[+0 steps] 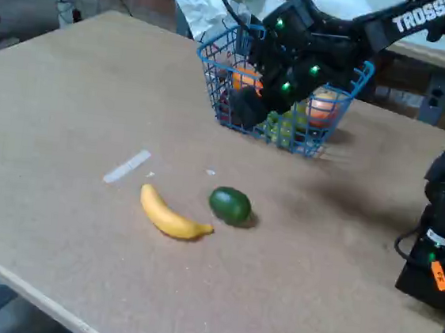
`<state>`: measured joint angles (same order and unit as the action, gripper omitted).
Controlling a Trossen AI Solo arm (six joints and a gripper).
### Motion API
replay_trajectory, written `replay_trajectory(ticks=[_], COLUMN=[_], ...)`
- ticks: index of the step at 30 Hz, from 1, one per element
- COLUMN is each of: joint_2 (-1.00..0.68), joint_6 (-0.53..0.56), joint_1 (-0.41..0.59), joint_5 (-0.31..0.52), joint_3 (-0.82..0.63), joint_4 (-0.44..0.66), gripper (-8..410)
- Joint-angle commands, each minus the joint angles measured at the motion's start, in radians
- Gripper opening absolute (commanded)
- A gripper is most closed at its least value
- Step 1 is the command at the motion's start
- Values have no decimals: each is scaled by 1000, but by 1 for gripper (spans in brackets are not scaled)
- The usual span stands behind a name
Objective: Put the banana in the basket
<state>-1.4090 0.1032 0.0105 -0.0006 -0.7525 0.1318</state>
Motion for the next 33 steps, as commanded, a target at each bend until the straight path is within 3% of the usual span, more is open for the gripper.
replay_trajectory(ticks=[1, 22, 33], joint_2=[0, 0, -5], joint_6=[2, 40, 98], joint_1=[1, -2, -56], joint_5=[11, 8, 8], joint_3=[-1, -6, -129], joint_4=[-1, 0, 153], gripper=[220, 220, 220])
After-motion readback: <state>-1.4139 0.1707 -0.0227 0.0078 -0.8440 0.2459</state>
